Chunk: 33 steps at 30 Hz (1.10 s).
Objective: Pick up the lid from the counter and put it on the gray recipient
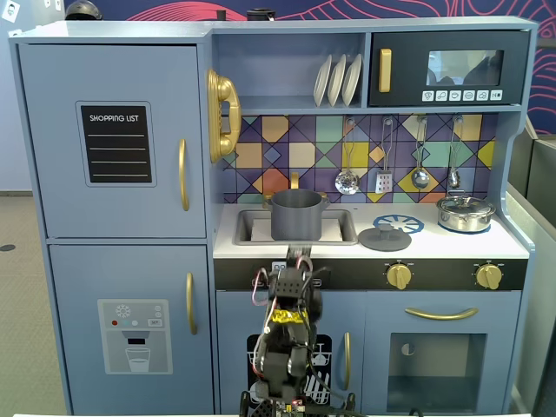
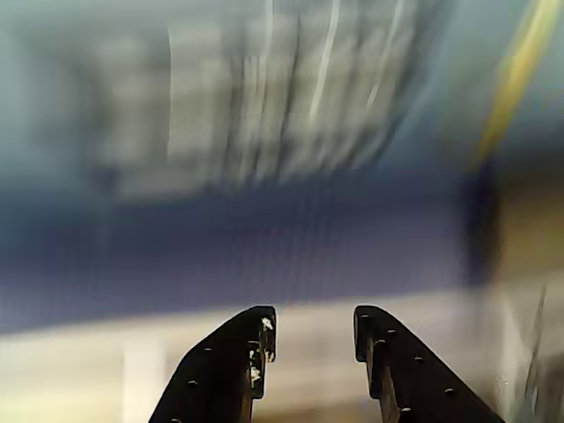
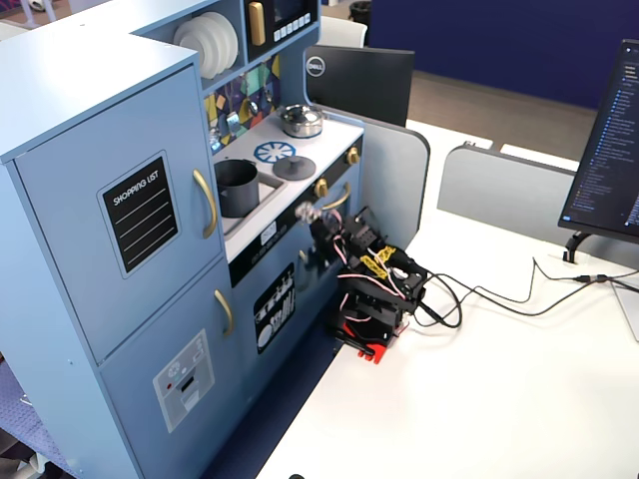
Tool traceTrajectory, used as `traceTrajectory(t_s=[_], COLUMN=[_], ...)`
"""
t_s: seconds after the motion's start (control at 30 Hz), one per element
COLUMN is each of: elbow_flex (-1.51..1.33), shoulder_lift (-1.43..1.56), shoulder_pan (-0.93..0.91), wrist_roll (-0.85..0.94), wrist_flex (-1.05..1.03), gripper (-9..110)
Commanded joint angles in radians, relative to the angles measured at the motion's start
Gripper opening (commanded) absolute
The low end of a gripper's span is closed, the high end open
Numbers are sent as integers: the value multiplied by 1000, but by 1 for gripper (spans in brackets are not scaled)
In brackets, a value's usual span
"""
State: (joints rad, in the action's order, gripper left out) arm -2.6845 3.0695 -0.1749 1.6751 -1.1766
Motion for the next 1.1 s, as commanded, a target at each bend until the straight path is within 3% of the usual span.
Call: traceTrajectory(t_s=[0.0, 0.33, 0.43, 0.6, 0.8, 1.07], elbow_flex=[179, 144, 117, 115, 133, 285], shoulder_lift=[-83, -155, -196, -310, -508, -761], shoulder_pan=[-101, -376, -420, -460, -456, -460], wrist_roll=[11, 71, 37, -55, -63, -75], wrist_flex=[250, 819, 934, 1065, 1267, 1382], gripper=[0, 0, 8, 18, 20, 20])
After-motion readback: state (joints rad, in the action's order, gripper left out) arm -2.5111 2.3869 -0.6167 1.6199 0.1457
